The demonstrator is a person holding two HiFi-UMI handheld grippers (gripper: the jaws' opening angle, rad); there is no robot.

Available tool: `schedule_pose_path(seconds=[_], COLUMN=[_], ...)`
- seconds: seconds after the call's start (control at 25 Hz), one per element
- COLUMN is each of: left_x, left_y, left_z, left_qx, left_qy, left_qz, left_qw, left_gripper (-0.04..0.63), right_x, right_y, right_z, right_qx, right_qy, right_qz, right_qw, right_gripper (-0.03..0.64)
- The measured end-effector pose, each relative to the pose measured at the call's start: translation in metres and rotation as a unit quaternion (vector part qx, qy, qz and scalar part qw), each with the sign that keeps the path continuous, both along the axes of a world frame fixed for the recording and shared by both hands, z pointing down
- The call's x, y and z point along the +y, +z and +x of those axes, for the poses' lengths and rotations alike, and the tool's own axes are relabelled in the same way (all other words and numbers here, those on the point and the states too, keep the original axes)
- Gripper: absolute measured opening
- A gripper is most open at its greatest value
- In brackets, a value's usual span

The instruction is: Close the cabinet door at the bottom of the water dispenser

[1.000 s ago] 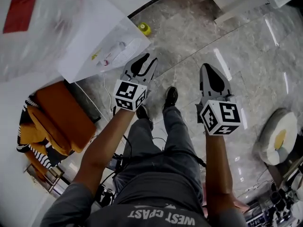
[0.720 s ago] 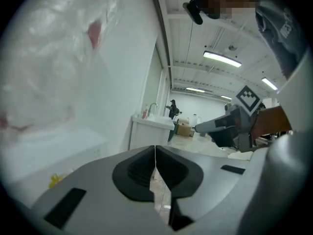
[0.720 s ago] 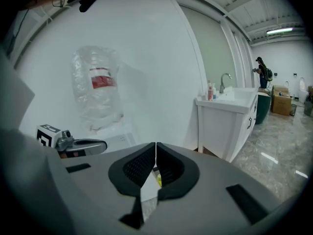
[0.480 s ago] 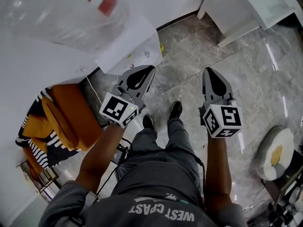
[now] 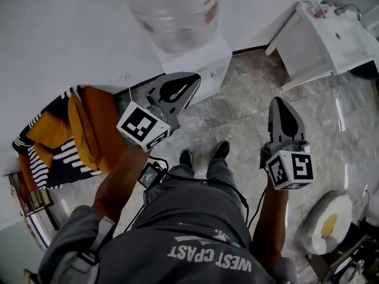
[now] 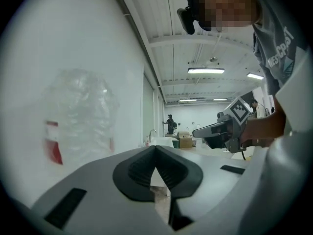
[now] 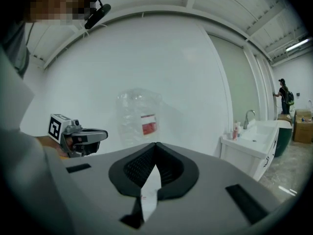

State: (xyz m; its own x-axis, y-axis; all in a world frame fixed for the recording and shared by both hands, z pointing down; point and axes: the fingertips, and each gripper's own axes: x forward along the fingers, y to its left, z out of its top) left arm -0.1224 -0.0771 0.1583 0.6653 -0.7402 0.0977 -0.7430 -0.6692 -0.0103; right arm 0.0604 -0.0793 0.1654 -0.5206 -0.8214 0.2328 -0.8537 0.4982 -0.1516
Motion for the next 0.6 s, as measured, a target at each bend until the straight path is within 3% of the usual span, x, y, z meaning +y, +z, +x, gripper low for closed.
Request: schedule_pose_path(seconds=[0.2,0.48,0.6], left_x=[0.024,0.06,0.076], left_y=[-0.05,-0.099,-0.115], left_z=[-0.03,-0.063,-0.074], left_qx=[-0.01,-0.022,-0.019], left_qy=[-0.014,-0.015,-0.019], left_qz=[0.042,0.071,0.086], left_qw=[0.999,0.9971,0.9959], left_gripper=[0.015,0.015,0.015], right_x=[0.027,0.053,0.063], right_y=[-0.055,-0.107,-0.109], right_z=[-0.03,-0.062,-0.074], right_qx=[-0.008,-0.01,0.024], right_qy=[-0.038,-0.062,-0.082], right_qz=[0.049,0.092,0.092], right_qw=[0.998,0.994,0.992], right_gripper=[0.028,0.026,0.026])
